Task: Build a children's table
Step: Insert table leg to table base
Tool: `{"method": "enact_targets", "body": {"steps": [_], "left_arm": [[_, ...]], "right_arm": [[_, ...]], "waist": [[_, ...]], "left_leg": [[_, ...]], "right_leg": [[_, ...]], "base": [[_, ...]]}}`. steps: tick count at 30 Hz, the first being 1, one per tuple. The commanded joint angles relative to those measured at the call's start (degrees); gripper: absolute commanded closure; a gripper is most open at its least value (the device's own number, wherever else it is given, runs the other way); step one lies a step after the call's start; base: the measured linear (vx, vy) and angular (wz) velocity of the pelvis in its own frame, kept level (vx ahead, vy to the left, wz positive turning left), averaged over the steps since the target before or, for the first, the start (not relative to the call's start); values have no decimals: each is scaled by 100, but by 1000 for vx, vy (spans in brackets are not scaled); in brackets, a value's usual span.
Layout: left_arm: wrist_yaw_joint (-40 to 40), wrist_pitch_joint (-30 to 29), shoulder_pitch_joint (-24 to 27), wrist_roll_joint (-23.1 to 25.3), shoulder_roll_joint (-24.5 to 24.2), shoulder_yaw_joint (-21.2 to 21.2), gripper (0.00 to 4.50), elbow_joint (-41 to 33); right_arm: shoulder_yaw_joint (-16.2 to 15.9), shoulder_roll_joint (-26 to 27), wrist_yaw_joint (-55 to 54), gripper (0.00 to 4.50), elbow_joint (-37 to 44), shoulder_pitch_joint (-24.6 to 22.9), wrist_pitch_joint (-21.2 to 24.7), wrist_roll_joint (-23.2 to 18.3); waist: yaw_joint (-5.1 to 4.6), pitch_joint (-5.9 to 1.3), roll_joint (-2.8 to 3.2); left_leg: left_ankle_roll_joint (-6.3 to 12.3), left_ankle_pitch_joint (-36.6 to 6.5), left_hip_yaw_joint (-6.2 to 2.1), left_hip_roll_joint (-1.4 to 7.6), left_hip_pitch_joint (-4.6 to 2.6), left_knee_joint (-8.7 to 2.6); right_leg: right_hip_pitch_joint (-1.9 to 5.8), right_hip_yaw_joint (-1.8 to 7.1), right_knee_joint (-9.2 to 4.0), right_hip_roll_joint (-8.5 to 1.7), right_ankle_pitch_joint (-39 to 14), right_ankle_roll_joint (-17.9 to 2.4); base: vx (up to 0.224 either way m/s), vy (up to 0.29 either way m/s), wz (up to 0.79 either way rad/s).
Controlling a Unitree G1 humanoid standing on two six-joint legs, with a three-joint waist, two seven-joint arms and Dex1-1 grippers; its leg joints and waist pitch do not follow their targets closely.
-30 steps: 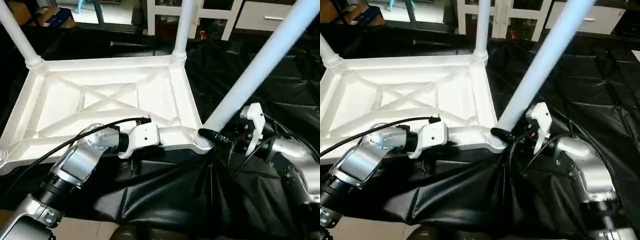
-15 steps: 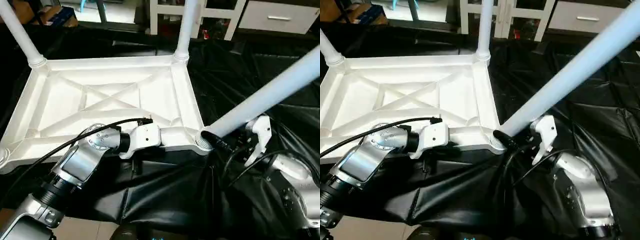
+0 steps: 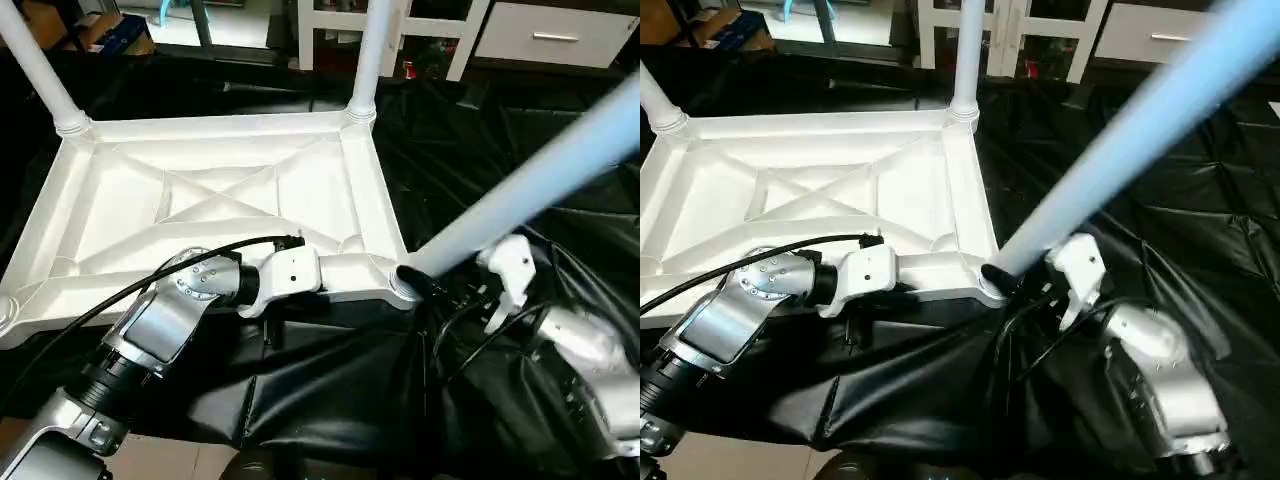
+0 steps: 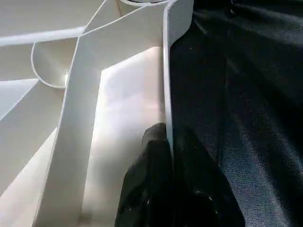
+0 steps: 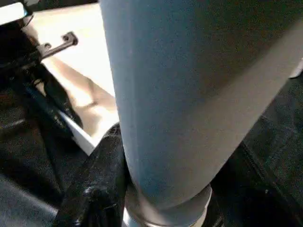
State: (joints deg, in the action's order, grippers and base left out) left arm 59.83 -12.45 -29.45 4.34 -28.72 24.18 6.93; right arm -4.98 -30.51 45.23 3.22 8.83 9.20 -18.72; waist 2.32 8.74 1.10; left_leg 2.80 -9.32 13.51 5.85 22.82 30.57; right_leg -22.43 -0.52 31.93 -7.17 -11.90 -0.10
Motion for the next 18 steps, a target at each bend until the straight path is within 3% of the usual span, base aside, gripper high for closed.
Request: {"method": "enact_targets", "body": {"steps": [1, 3, 4, 10, 18], "left_arm": [[-75, -108, 175, 264, -40, 204, 450, 257], [-77, -114, 175, 264, -33, 209, 450, 254], [-79, -111, 175, 264, -31, 210, 450, 259], [-79, -132, 188, 260, -44, 202, 450, 238], [-82, -151, 218, 246, -58, 200, 450, 197]], "right_arm": [[-744, -225, 599, 255, -663, -309, 820, 427], [-841, -298, 766, 255, -724, -229, 875, 461], [-888, -337, 857, 255, -769, -172, 904, 481], [-976, -418, 1096, 255, -1189, 245, 966, 471], [-754, -196, 1101, 255, -1606, 429, 1049, 318]], "waist": [[-29, -171, -4], [-30, -147, -33], [-33, -133, -39], [-29, -142, -42], [-45, -136, -59]], "left_leg": [[-373, -2425, -409, 740, -310, -539], [-321, -2458, -390, 747, -319, -536], [-322, -2573, -415, 748, -298, -533], [-384, -2659, -448, 765, -311, -547], [-546, -3009, -480, 765, -309, -569]], "right_leg": [[-69, 197, -340, -215, -852, -794], [-74, 207, -359, -221, -912, -845], [-52, 215, -369, -259, -1231, -859], [-56, 222, -395, -262, -1578, -852], [-96, 230, -428, -267, -1938, -734]], "base": [[0, 0, 0], [0, 0, 0], [0, 0, 0], [0, 0, 0], [0, 0, 0]]}}
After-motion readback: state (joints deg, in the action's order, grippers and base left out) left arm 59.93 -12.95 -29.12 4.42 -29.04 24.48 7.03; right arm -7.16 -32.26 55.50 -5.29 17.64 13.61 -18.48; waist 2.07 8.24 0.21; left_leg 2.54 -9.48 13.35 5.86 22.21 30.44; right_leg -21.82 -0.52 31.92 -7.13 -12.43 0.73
